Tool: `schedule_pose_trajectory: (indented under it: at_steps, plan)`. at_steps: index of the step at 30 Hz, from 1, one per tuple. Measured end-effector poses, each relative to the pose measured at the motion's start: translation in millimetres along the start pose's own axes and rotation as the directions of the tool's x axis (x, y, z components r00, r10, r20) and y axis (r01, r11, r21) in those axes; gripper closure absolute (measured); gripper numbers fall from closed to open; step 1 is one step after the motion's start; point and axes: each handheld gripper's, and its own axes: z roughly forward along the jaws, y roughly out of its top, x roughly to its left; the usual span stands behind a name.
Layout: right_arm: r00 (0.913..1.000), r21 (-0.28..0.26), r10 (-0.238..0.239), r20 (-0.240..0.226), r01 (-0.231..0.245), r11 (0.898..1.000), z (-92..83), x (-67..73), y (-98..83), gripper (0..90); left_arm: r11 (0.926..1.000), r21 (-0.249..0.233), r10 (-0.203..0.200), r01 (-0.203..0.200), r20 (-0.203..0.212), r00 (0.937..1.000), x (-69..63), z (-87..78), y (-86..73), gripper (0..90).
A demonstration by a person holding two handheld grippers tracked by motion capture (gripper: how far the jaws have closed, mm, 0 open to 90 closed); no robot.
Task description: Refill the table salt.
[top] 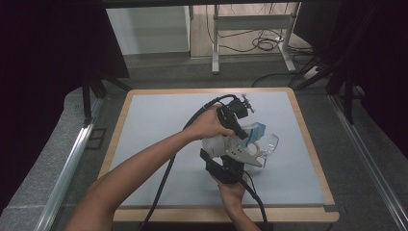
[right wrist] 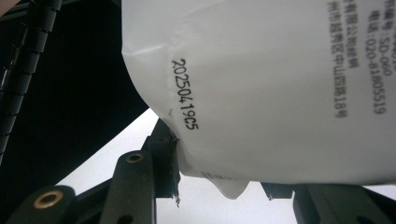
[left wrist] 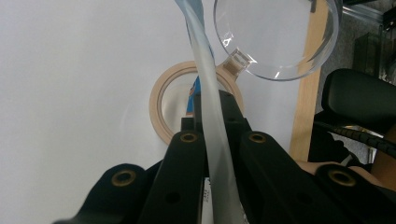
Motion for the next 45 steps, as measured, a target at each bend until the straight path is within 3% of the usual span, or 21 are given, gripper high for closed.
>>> schedule_pose_trajectory:
  at_steps: [45]
  plan:
    - [0.9997, -0.028, -0.002, 0.026, 0.003, 1.000, 1.6, 4.2, -2.0, 56.2, 0.9999, 0.011, 0.008, -0.008, 0.004, 1.0000, -2.2, 0.2, 1.1, 89.9]
